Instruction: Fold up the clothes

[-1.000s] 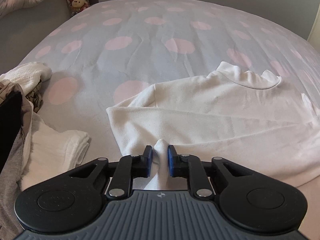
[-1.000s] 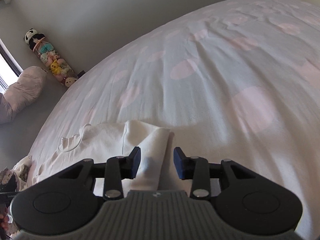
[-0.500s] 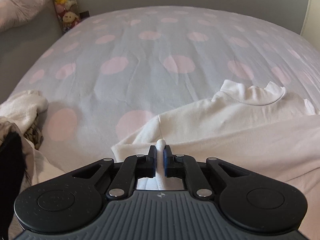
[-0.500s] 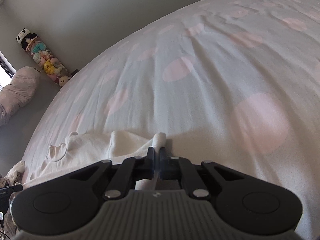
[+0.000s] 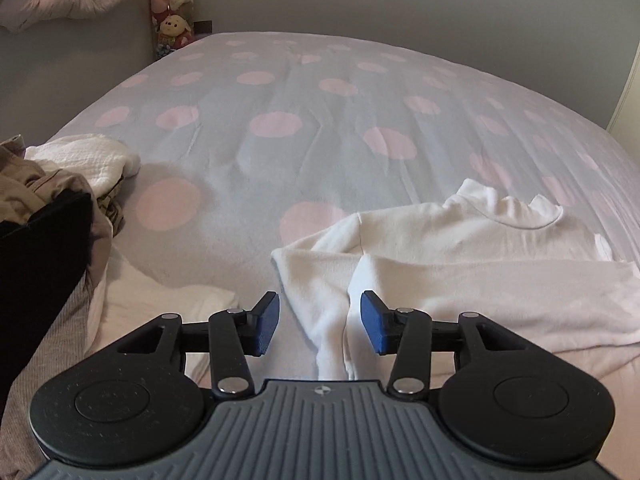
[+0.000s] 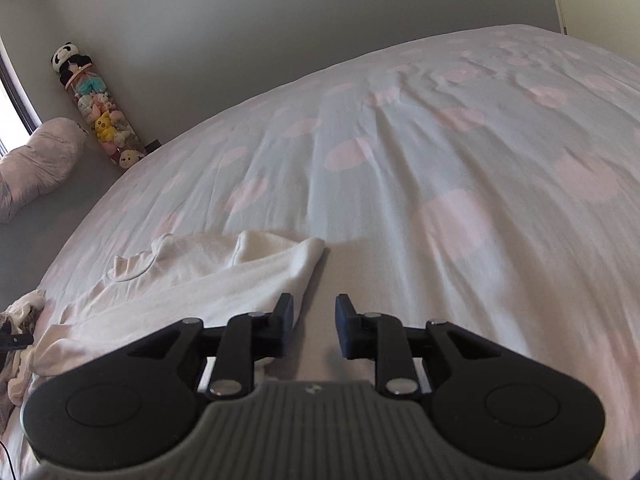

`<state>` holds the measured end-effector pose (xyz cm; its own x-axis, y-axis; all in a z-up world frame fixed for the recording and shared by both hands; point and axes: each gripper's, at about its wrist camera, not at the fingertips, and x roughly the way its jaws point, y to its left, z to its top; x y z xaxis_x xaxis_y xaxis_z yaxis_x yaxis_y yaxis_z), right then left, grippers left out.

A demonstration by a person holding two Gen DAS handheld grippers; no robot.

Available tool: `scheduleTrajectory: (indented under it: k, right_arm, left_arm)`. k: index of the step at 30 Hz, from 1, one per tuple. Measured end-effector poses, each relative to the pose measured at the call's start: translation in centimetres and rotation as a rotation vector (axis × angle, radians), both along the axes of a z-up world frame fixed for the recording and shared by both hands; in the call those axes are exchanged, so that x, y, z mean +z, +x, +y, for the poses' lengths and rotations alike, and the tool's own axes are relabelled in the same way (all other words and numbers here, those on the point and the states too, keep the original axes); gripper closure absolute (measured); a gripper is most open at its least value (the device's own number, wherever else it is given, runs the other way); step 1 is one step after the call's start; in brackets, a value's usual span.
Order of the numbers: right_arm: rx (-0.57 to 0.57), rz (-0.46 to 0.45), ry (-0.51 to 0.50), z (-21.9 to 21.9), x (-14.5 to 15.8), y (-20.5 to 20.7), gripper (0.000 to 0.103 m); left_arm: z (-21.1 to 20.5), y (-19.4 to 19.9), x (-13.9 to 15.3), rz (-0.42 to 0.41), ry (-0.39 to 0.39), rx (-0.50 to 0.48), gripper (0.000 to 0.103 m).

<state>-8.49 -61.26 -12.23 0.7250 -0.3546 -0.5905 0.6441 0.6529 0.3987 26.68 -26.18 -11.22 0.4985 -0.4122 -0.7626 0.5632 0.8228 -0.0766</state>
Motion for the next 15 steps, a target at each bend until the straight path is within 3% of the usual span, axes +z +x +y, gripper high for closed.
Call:
scheduleTrajectory:
  k: [7,11,15]
  right_arm:
    - [-0.040,-0.038,0.039,3.4,-0.7,-2.2,0.075]
    - [-0.061,-0.068,0.058,4.9,-1.0,-3.4,0.074]
    - [-0.044,-0.079,0.076,4.4,-1.8,-3.5,0.074]
  left_arm:
    - [-2.1,-1.0,-1.9,0.022,0.013,0.010,0.061]
    - [-4.7,-2.2,-2.7,-0.055,0.077,-0.015,0.065]
    - [-7.0,-4.3,-2.3,-0.133,0.084,-0.095,0.065]
